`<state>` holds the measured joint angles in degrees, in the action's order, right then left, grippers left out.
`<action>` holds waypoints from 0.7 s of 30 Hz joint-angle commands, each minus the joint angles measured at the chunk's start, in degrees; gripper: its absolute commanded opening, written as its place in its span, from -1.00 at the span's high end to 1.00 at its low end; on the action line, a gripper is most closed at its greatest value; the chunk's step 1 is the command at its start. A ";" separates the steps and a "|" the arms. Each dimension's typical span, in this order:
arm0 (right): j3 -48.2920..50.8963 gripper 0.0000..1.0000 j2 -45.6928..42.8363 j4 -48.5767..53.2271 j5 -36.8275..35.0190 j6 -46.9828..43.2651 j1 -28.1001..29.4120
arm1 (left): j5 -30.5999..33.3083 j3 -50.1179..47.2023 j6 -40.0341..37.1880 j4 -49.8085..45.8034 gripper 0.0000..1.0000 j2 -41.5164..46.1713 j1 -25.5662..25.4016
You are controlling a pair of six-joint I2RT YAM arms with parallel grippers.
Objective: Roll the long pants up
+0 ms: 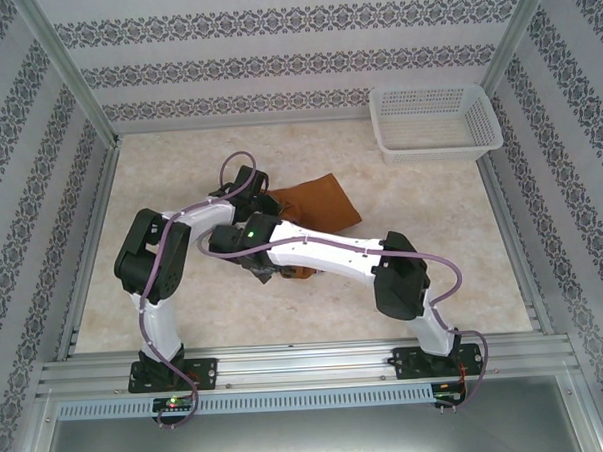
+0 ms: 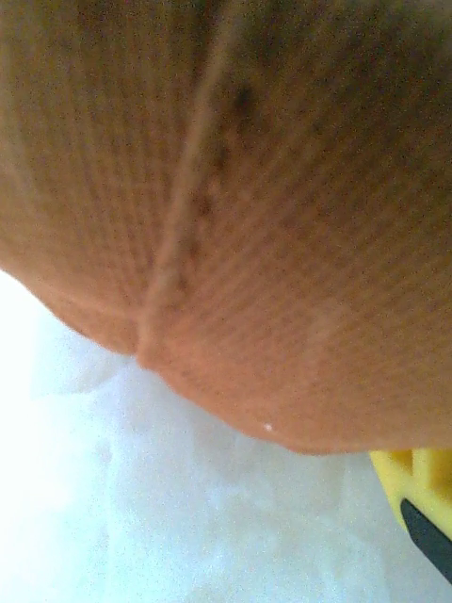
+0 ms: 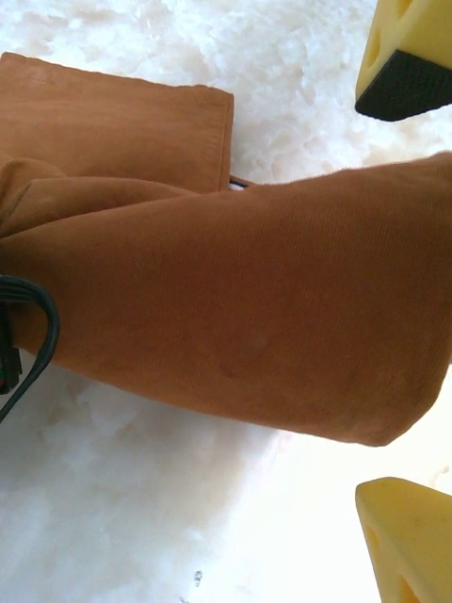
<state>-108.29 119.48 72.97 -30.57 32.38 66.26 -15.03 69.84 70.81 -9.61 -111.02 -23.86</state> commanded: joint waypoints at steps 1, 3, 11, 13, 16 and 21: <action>5.11 -0.95 1.46 -4.77 2.87 -1.91 2.35 | 3.21 2.65 -1.34 -8.32 1.00 -3.63 -3.74; 7.85 -0.95 0.71 -4.92 2.81 -1.07 3.50 | 3.43 4.33 -2.01 -9.88 1.00 -3.89 -3.74; 9.53 -0.95 2.96 -3.84 0.20 1.12 6.53 | 4.30 6.30 -3.15 -12.45 1.00 -3.03 -3.83; 7.27 -0.95 4.06 -2.29 -1.42 0.57 6.56 | 4.37 5.94 -3.16 -12.45 1.00 -2.71 -3.85; 1.99 -0.95 6.86 1.97 -5.77 -0.37 6.52 | 4.47 5.36 -2.90 -12.35 1.00 -2.34 -3.98; -8.50 -0.95 11.98 8.19 -11.52 -1.67 6.02 | 3.83 3.94 -1.83 -10.95 1.00 -1.50 -3.92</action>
<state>-111.81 129.29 78.91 -36.53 31.68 72.16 -11.79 75.61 67.75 -14.79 -113.34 -27.38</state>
